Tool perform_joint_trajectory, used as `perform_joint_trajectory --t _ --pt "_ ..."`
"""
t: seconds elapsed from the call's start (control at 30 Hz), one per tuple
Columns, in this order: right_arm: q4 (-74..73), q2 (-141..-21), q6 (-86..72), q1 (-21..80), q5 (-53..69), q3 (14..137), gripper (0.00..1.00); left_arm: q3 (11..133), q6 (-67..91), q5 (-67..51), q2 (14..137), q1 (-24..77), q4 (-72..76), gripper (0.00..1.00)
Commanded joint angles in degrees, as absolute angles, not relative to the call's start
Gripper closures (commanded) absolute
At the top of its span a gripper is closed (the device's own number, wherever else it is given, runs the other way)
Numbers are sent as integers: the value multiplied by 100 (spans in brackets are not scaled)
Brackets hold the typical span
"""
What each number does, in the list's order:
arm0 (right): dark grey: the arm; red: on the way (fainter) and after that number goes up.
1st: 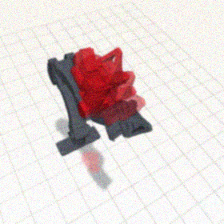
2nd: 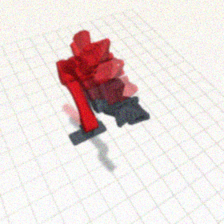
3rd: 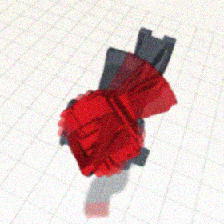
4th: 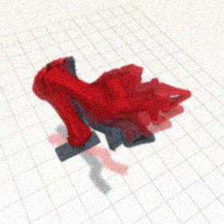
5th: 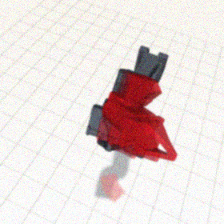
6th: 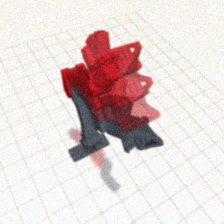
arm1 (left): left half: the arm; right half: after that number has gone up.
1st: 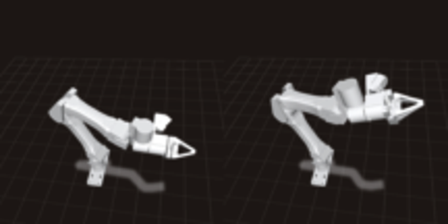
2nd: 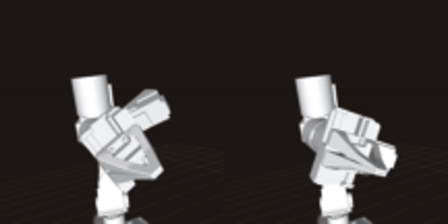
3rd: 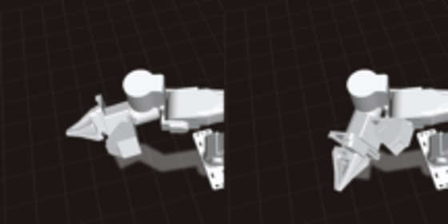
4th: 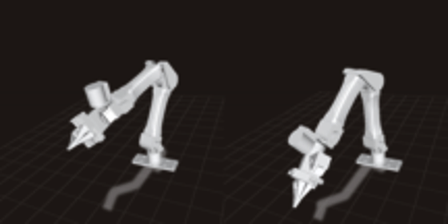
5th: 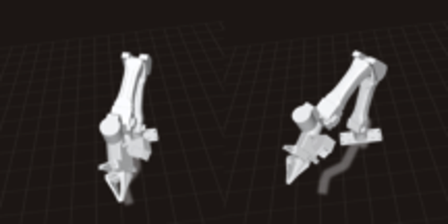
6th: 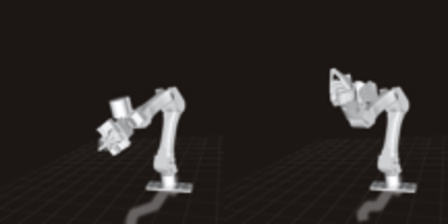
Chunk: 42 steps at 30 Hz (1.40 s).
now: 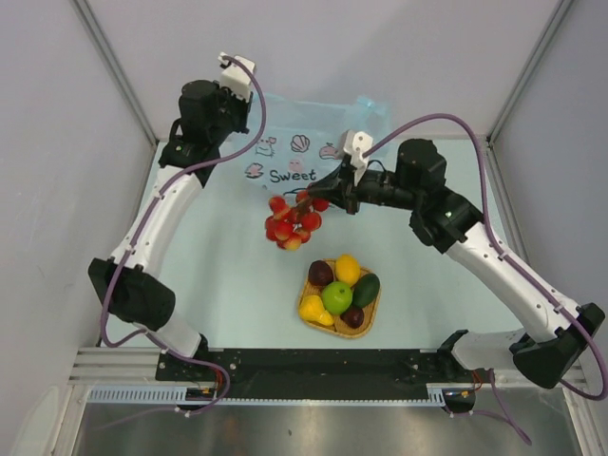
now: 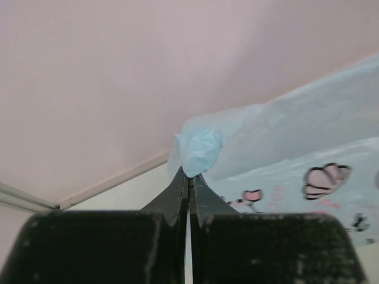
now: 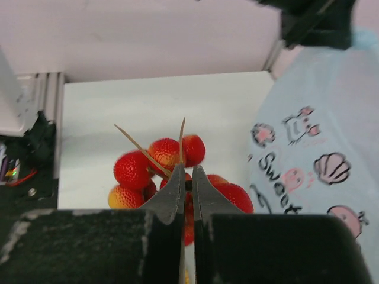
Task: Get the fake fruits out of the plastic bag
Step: Take out the fake fruit from the plastic bag, then place the fake fruit on the plate.
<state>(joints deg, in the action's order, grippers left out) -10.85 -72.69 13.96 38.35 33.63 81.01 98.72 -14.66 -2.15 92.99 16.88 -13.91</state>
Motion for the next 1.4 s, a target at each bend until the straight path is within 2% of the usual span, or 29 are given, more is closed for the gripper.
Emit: perform_joint_trajectory --t 0.0,0.23,0.3,0.37,0.43,0.7,1.37 --pt "-1510 -7207 1871 4226 3595 8297 100 9634 -1486 -360 8869 1758 -1353 100" --pt "-3049 -7058 2602 4799 3314 8262 100 8597 -1064 -913 8385 1767 -1371 100" --pt "-3242 -6970 2531 4738 3217 8201 100 8394 -1002 -1054 8288 1758 -1397 100" --pt "-3366 -6908 2671 4711 3156 8086 100 8219 -923 -1195 8227 1758 -1380 93" --pt "-3585 -6829 2865 4702 3041 7981 100 8113 -897 -1335 8156 1767 -1380 91" --pt "-4516 -6715 3216 4588 2989 7752 100 7858 -756 -1634 8130 1758 -1310 91" --pt "-3489 -6934 2329 4359 3313 7515 100 7594 -729 -1960 7998 1758 -1266 89"
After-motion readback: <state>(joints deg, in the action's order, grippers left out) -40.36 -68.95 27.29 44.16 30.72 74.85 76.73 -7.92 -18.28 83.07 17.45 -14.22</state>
